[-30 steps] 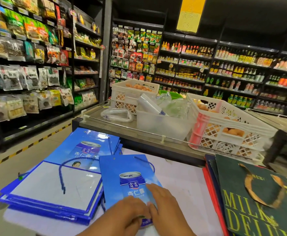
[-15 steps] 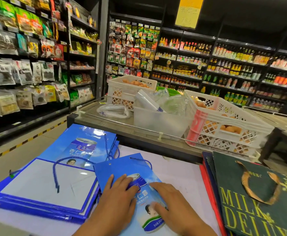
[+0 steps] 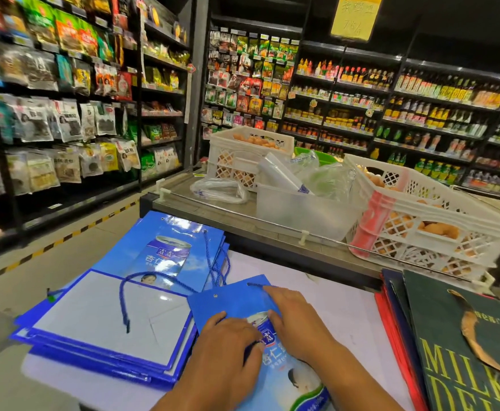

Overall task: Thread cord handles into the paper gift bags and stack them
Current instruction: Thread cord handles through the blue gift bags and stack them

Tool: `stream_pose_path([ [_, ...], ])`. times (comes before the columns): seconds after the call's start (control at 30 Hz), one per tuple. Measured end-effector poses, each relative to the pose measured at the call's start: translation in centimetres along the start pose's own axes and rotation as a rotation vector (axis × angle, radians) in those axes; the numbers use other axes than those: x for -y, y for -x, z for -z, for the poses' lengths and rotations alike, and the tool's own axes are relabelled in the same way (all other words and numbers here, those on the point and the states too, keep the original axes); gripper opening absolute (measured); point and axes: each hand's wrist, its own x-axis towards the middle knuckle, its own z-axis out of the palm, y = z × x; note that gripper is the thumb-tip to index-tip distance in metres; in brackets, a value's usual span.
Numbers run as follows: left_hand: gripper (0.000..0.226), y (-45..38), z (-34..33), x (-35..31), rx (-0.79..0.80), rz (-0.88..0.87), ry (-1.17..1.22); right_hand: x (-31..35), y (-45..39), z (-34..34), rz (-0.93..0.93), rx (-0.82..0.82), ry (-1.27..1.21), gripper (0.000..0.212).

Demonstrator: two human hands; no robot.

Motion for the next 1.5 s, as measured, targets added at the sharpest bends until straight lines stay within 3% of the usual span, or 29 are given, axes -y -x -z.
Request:
stream_pose_path([
  [0.17,0.048,0.2,0.3,-0.4,-0.04,-0.051,0.115,-0.2,-1.0,-0.5,-0.032,-0.112,0.09,0.064],
  [0.27,0.037,0.4,-0.1,0.0,-0.083,-0.093,0.163,-0.3,-1.5,-0.8,-0.144,-0.159,0.108,0.048],
  [0.37,0.019,0.3,-0.8,0.7,-0.279,-0.08,0.162,-0.5,-1.9,-1.3,-0.183,-0.182,0.106,0.03],
  [0.43,0.02,0.1,-0.8,0.9,-0.376,-0.033,0.136,-0.8,-2.0,-1.5,-0.206,-0.229,0.04,0.027],
  [0.5,0.024,0.0,-0.8,1.1,-0.359,0.034,0.082,-1.2,-2.0,-1.6,-0.236,-0.269,-0.02,0.029],
  [0.63,0.042,-0.2,0.1,0.0,-0.128,0.187,0.002,-1.8,-2.2,-1.5,-0.334,-0.276,-0.003,0.029],
  [0.8,0.052,-0.1,0.5,-0.4,-0.092,0.223,-0.112,-2.1,-2.6,-1.1,-0.369,-0.275,-0.032,0.017],
  [0.97,0.05,0.1,0.3,-0.1,-0.109,0.188,-0.124,-1.0,-1.7,0.1,-0.395,-0.449,-0.612,0.02],
  [1.07,0.051,0.1,0.3,0.1,-0.114,0.186,-0.087,-0.2,-0.9,1.4,-0.35,-0.499,-0.758,0.018],
  [1.2,0.046,0.2,0.2,-0.2,-0.184,0.191,-0.092,0.4,0.2,3.1,-0.246,-0.534,-0.699,0.021],
  [1.27,0.043,0.0,0.1,-0.1,-0.103,0.185,-0.158,0.6,0.9,4.0,-0.167,-0.536,-0.61,0.026],
  [1.37,0.043,-0.1,-0.3,0.5,-0.121,0.224,-0.142,0.6,1.6,5.1,-0.068,-0.57,-0.422,0.03],
  [1.5,0.041,0.1,-0.6,0.2,-0.23,0.166,-0.131,0.3,2.8,6.7,-0.113,-0.642,-0.398,0.023],
])
